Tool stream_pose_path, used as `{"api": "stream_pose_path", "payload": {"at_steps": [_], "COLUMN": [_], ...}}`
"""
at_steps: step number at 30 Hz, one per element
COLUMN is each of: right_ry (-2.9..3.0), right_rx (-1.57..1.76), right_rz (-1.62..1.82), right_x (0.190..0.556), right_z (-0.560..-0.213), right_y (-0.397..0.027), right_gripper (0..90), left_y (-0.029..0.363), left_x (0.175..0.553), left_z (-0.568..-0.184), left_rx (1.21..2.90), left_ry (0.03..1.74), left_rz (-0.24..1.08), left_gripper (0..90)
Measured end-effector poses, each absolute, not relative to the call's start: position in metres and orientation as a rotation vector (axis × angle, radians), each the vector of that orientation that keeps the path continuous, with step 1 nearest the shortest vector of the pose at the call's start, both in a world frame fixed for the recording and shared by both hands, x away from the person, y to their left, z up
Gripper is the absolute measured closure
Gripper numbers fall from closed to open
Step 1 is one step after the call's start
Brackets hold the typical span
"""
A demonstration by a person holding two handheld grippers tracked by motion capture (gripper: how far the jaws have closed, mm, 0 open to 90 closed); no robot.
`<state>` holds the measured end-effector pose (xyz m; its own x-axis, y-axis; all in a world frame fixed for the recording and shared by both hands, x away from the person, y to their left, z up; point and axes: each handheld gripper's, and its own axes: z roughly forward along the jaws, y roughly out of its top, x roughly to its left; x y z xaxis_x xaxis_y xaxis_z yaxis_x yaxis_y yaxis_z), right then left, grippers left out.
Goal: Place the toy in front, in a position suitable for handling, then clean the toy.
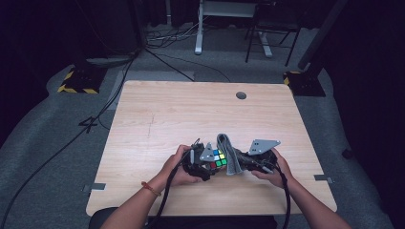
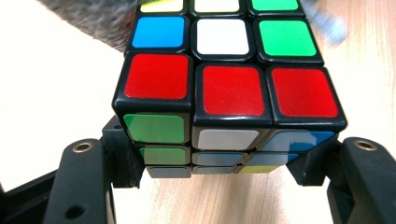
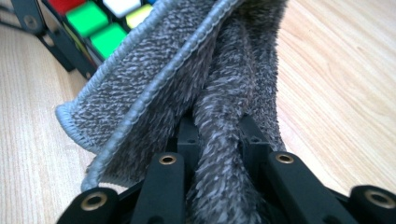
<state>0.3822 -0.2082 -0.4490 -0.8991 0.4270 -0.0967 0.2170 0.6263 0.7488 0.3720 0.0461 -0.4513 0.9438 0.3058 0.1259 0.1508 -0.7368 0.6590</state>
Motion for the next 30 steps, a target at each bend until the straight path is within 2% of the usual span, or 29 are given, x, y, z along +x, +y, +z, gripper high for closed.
{"api": "stream_pose_path", "payload": {"at_steps": [30], "right_ry": [2.638], "right_rx": [0.471], "right_rz": [1.176], "right_x": [0.3789], "right_z": [-0.4532], "right_y": [-0.1991], "right_gripper": [75.6], "left_y": [0.0519], "left_x": [0.3729], "left_z": [-0.4455], "left_rx": [2.382], "left_ry": [0.311], "left_rz": [0.290], "left_gripper": [33.7]}}
